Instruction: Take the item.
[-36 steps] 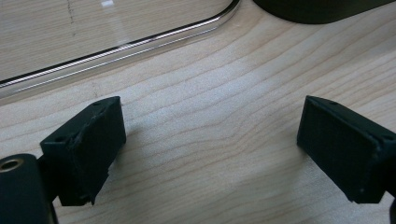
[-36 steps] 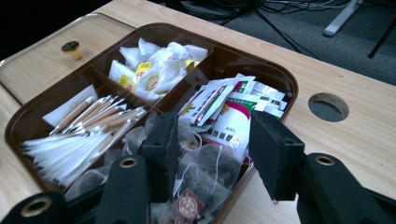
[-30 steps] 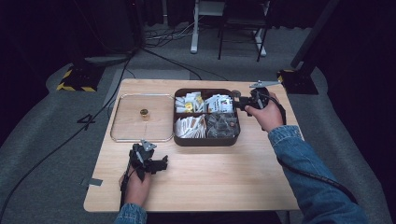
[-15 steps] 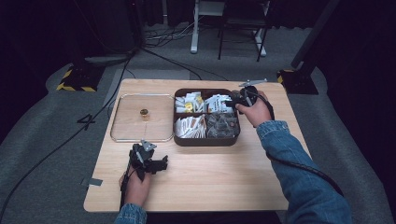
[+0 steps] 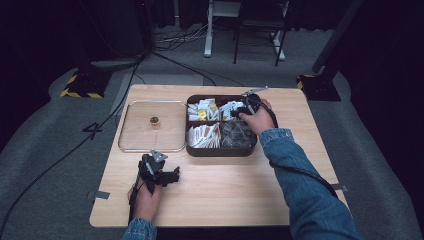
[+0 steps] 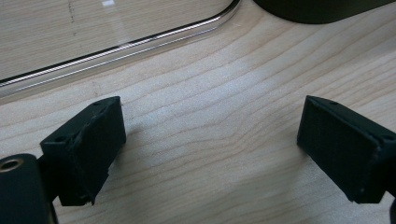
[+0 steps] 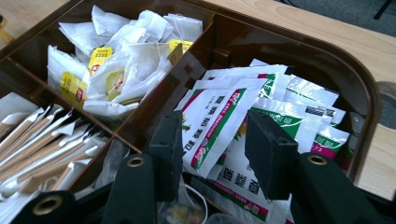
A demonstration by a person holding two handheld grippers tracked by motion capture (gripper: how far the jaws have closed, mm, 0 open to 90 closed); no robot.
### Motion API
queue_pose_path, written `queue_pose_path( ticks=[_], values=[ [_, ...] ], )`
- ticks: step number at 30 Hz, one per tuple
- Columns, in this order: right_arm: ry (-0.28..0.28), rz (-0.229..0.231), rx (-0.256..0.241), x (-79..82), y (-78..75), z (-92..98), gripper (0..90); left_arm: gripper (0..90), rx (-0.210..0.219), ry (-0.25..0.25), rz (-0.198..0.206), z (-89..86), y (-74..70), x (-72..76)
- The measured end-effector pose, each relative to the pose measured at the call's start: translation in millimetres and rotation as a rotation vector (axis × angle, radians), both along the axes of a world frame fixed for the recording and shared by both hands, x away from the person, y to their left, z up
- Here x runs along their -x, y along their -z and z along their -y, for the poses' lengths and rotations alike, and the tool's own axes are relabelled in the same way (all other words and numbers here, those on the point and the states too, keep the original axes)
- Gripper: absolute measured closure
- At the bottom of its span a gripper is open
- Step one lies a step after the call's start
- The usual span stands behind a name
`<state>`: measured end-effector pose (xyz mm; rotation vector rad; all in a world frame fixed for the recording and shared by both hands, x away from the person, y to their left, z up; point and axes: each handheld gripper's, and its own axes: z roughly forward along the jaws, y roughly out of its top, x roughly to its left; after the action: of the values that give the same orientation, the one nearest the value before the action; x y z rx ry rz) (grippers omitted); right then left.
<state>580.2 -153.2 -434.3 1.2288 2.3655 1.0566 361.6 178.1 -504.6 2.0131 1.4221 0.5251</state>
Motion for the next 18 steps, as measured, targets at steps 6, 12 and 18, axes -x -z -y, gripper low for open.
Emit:
queue_pose_path(
  ticks=[6, 12, 18],
  values=[
    [0.012, -0.013, 0.018, -2.0, 4.5, -6.7, 59.7, 8.3, 0.000, 0.000, 0.000, 0.0, 0.0, 0.0],
    [0.022, -0.015, -0.018, -1.5, 1.0, -11.4, 63.2, 8.3, 0.000, 0.000, 0.000, 0.0, 0.0, 0.0],
    [0.019, -0.032, -0.027, -2.5, 0.8, -23.4, 64.4, 8.3, 0.002, -0.001, 0.001, 0.2, 0.1, 0.0]
  ],
)
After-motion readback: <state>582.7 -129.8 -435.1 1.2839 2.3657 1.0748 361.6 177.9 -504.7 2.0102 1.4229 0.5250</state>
